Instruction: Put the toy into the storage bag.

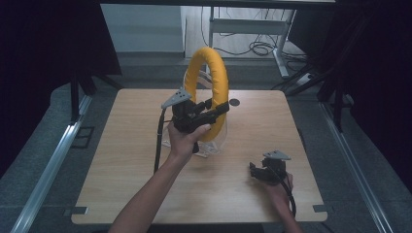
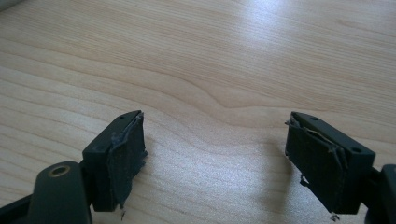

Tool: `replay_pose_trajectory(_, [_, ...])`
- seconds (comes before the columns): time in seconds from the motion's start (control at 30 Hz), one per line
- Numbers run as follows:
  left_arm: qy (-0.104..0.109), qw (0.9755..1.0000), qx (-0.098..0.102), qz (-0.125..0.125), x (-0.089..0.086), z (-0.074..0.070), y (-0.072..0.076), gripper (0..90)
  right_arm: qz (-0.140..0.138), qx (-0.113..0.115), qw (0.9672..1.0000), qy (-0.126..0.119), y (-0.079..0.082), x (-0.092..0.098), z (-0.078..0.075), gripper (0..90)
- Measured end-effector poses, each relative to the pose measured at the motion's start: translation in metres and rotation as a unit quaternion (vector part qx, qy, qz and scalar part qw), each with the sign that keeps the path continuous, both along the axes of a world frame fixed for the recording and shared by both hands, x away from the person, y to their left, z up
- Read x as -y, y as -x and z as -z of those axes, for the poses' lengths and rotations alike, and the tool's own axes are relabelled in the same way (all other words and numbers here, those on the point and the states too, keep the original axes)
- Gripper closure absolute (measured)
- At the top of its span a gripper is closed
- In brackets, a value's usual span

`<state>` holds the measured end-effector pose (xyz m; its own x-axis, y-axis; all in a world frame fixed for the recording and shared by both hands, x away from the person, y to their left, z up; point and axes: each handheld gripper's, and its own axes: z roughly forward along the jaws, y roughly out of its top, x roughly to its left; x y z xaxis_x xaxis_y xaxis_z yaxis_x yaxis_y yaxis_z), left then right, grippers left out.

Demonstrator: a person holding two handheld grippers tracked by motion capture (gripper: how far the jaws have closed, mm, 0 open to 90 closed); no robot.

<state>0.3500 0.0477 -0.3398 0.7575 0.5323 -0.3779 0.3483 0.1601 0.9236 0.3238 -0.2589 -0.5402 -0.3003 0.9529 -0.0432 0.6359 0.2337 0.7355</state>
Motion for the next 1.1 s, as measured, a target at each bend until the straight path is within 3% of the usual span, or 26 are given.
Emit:
replay_pose_trajectory(0.2, [-0.002,0.9996,-0.025,-0.010,-0.004,0.021,-0.008,50.7,-0.001,0.000,1.0000,0.001,0.000,0.000,0.000,19.9])
replay_pose_trajectory(0.67, [-0.015,0.9978,-0.059,-0.024,-0.008,0.049,-0.020,50.6,-0.001,0.001,1.0000,0.001,0.000,0.000,0.000,20.0])
replay_pose_trajectory(1.1, [-0.007,0.9960,-0.073,-0.050,-0.021,0.058,-0.028,49.5,-0.002,0.001,1.0000,0.003,0.000,0.000,0.000,20.1])
